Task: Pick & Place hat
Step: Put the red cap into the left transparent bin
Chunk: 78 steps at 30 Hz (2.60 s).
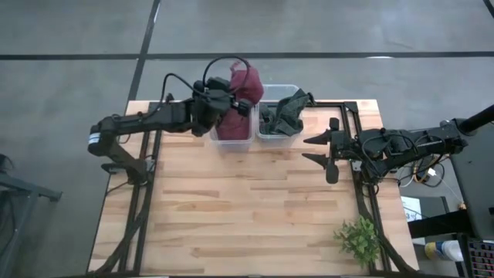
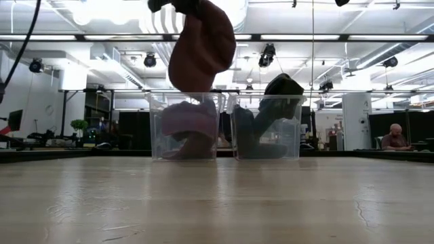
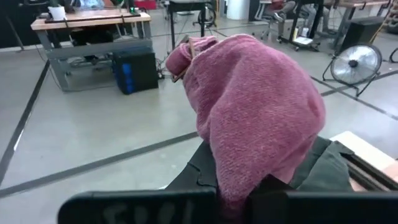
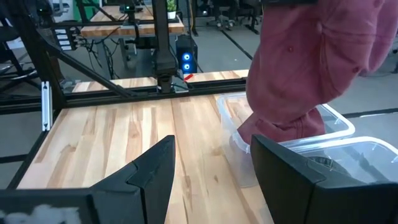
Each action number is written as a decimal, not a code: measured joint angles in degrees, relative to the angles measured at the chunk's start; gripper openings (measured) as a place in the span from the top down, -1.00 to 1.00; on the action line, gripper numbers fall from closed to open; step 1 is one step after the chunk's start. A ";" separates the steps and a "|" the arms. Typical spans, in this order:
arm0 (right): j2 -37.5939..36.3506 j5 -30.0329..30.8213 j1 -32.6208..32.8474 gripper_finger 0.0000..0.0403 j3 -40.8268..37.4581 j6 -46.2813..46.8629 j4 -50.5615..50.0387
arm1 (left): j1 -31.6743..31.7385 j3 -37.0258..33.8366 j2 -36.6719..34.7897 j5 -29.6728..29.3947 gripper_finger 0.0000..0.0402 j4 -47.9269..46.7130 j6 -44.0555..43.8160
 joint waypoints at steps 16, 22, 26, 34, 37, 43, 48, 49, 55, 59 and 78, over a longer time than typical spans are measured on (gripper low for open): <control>0.00 0.00 0.01 -0.01 0.00 0.34 -1.12 | -0.46 0.13 -1.41 3.17 1.00 0.96 -6.91; 0.00 0.00 0.02 -0.01 -0.05 1.25 -1.31 | -1.93 0.13 -1.59 3.29 1.00 -0.91 -8.64; 0.00 0.17 0.01 -0.01 -0.17 0.86 -1.31 | -2.01 0.11 -1.54 3.13 1.00 -7.67 -12.82; 0.00 0.37 0.00 -0.01 -0.20 0.76 -1.29 | -0.99 -3.16 -0.85 0.92 1.00 -10.55 -16.54; 0.00 0.37 0.00 -0.01 -0.20 0.77 -1.29 | 0.04 -5.88 -0.89 1.62 1.00 -8.60 -17.36; 0.00 0.39 0.00 -0.01 -0.22 1.04 -1.29 | 2.42 -12.58 -0.87 6.40 1.00 -3.06 -18.55; 0.00 0.39 0.01 -0.01 -0.22 2.27 -1.28 | 4.86 -15.92 -0.93 6.42 1.00 -2.64 -19.74; 0.00 0.38 0.00 -0.01 -0.22 2.31 -1.28 | 5.39 -16.41 -0.93 7.04 1.00 -2.74 -19.77; 0.00 0.39 0.00 -0.01 -0.22 2.30 -1.27 | 8.06 -19.76 -0.93 11.95 1.00 -2.48 -19.77; 0.00 0.39 0.00 -0.01 -0.22 2.30 -1.27 | 8.85 -21.96 -0.93 12.07 0.97 -2.44 -19.64; 0.00 0.39 0.02 -0.01 -0.22 2.29 -1.27 | 9.05 -22.25 -0.91 9.95 0.87 -0.50 -14.25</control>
